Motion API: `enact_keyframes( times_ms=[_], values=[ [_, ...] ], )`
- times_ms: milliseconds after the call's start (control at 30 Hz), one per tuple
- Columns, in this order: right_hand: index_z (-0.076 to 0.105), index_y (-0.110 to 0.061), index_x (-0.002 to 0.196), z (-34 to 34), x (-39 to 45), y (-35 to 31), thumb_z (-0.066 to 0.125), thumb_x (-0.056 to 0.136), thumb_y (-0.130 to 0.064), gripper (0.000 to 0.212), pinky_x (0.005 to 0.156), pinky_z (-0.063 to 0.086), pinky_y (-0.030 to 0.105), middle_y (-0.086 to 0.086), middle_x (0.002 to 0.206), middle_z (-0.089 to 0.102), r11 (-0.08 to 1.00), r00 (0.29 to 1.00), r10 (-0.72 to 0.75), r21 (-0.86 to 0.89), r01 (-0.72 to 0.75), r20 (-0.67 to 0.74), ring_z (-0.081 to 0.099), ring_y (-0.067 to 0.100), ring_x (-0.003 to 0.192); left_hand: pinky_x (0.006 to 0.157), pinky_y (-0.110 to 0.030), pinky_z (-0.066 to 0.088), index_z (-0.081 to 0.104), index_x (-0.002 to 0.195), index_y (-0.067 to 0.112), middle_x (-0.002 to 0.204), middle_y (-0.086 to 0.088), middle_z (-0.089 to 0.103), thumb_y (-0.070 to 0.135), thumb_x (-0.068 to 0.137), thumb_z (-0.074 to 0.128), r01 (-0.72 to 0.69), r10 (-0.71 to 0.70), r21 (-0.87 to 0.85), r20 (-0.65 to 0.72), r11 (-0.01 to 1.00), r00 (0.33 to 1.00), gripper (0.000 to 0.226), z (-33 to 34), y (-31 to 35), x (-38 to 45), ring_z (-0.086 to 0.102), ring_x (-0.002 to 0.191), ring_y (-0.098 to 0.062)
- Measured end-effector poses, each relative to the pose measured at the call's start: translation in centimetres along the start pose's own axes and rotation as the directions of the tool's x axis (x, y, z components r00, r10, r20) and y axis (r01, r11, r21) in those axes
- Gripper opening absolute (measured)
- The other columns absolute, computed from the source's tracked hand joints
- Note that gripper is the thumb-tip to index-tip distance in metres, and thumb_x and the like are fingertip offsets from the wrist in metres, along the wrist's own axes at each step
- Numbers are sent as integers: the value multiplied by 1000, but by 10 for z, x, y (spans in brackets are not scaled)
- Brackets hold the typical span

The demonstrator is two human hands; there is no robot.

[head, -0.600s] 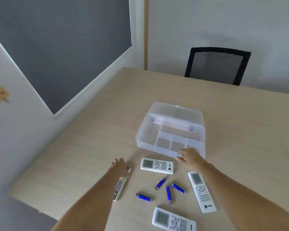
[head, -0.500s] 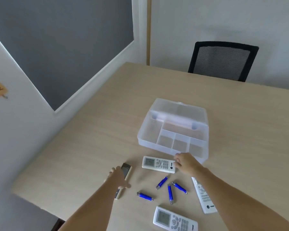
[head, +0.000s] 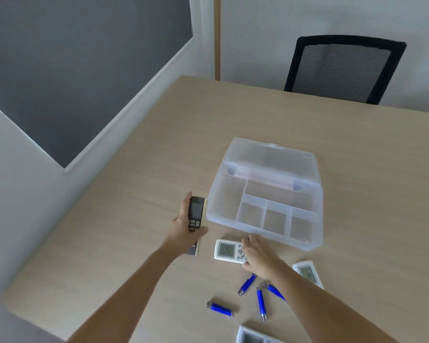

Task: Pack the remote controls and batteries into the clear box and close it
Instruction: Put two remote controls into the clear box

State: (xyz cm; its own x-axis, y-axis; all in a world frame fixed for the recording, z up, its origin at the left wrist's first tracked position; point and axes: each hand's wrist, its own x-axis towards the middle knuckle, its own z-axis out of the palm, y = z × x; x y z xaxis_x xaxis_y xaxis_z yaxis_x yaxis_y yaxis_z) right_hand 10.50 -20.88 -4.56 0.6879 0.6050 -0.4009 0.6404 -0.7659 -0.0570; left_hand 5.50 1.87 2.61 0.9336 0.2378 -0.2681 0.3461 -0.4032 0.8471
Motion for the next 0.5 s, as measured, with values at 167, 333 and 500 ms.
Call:
enact_keyframes(
  times_ms=[167, 333, 500],
  values=[
    [39, -9, 120, -24, -18, 15, 50, 83, -36, 47, 79, 51, 38, 12, 115, 56, 988, 995, -85, 122, 91, -50, 57, 28, 96, 71, -18, 52, -1, 150, 36, 87, 5, 58, 12, 90, 62, -159, 163, -90, 33, 983, 986, 91, 14, 50, 66, 57, 70, -12],
    [30, -19, 135, -58, -53, 52, 54, 82, -47, 65, 79, 49, 31, -2, 130, 49, 903, 988, -2, 424, 68, -154, 60, 21, 102, 76, -31, 46, -13, 151, 30, 104, -6, 52, 3, 97, 41, -90, 86, 22, 144, 996, 986, 81, 51, 56, 115, 53, 80, -23],
    [28, -27, 138, -88, -39, 117, 49, 87, -53, 61, 82, 53, 39, -5, 119, 53, 789, 916, 295, 610, -73, -273, 59, 17, 97, 57, -21, 38, -12, 151, 31, 98, -10, 40, 3, 99, 34, 22, -67, 230, 188, 973, 980, 75, 78, 40, 120, 37, 60, -15]
  ],
)
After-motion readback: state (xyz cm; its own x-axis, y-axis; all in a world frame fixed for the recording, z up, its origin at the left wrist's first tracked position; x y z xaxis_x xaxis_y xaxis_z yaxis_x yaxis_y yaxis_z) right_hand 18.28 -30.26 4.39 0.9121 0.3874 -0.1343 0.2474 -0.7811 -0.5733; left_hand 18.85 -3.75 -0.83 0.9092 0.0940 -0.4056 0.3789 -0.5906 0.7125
